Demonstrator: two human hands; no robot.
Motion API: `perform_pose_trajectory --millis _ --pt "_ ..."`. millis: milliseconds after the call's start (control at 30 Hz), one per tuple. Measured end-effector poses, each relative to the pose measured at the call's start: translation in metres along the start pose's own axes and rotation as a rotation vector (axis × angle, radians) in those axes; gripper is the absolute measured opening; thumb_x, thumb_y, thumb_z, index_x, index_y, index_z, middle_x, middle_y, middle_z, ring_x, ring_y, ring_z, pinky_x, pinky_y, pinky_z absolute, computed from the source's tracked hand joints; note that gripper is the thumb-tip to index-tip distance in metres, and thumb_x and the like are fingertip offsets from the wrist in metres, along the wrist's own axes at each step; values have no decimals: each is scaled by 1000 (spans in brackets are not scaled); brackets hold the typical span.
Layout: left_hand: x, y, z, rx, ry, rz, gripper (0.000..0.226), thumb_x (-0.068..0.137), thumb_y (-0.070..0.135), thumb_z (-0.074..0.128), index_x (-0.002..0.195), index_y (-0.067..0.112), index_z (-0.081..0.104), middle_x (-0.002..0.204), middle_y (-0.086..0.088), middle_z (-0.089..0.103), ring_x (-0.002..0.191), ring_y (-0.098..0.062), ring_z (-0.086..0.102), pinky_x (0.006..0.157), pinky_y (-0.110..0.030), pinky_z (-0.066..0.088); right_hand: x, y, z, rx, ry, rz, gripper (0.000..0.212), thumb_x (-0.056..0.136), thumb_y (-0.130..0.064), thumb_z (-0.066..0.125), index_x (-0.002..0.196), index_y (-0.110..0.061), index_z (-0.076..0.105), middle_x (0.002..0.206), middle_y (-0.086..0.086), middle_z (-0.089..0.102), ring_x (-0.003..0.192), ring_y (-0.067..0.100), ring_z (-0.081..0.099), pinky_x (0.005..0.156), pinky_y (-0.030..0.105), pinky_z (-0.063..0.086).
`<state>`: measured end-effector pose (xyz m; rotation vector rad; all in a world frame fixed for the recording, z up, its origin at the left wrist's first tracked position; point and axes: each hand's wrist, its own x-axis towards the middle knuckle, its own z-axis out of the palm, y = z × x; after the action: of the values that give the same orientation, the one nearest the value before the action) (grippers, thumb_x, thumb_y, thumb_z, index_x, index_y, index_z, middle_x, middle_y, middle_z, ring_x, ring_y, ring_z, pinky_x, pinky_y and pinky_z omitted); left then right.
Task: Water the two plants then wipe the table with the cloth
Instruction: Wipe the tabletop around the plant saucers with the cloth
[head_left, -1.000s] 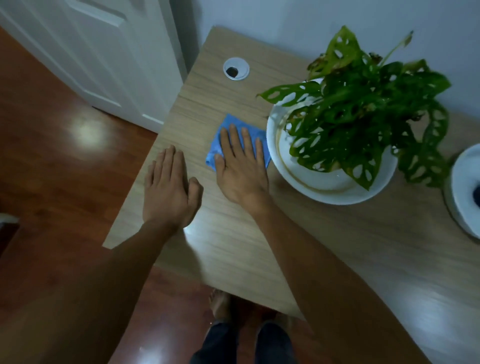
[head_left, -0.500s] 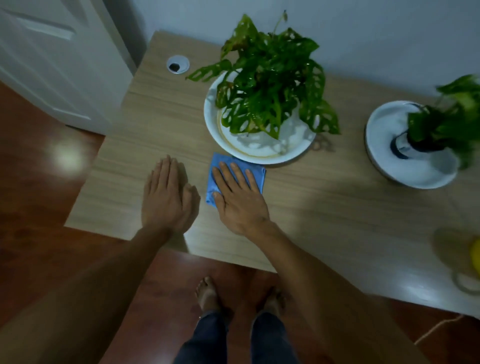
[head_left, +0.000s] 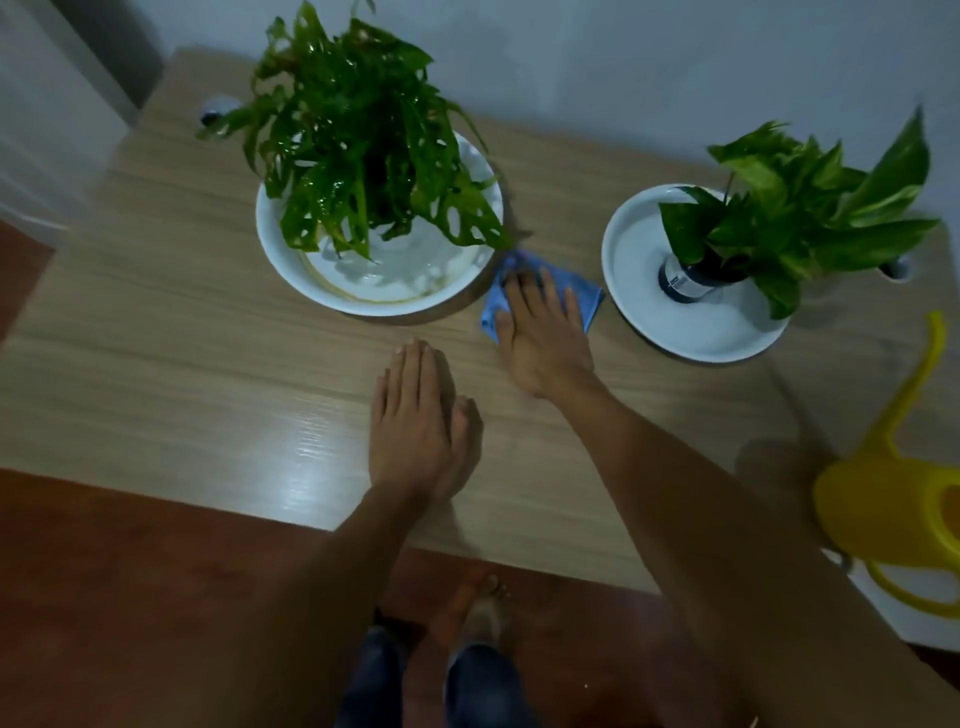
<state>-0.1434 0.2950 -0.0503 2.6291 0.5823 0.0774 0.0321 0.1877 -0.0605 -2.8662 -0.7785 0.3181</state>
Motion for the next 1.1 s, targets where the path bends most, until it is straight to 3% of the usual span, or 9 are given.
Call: perform_pose_trajectory --millis 133,433,567,733,833,1100 --pt "14 32 20 -12 -20 -70 74 103 47 29 164 7 15 174 -10 8 161 -22 0 130 -40 0 58 20 -8 40 -18 79 63 108 -47 10 166 -23 1 173 -3 -5 160 20 -10 128 48 -6" --pt "20 37 37 77 -13 -130 79 103 51 32 164 6 11 174 -11 4 161 -21 -4 130 -45 1 118 32 -9 0 50 162 62 109 -44 16 166 -20 7 174 2 3 160 25 0 128 50 0" --pt "20 35 38 78 -28 -115 79 103 50 32 163 5 10 174 -13 5 161 -23 -3 130 -48 1 68 27 -5 23 19 97 64 108 -47 12 166 -19 3 174 0 -2 160 23 -6 128 49 -4" --pt "17 37 33 104 -39 -49 77 102 45 33 162 1 13 172 -18 11 160 -30 5 129 -52 5 -21 30 5 36 14 86 63 108 -46 16 166 -21 10 173 1 7 160 23 1 128 49 1" --pt "12 49 30 125 -48 69 78 100 45 35 162 0 17 170 -19 19 159 -31 12 129 -51 10 -76 48 9 9 14 90 62 109 -47 16 166 -23 9 174 -1 5 160 21 0 129 47 2" --pt "5 115 51 102 -148 364 78 99 48 28 163 3 19 171 -16 20 159 -30 16 129 -48 14 -159 137 7 -21 74 303 61 108 -50 11 165 -28 15 172 -8 13 160 17 6 129 46 5"
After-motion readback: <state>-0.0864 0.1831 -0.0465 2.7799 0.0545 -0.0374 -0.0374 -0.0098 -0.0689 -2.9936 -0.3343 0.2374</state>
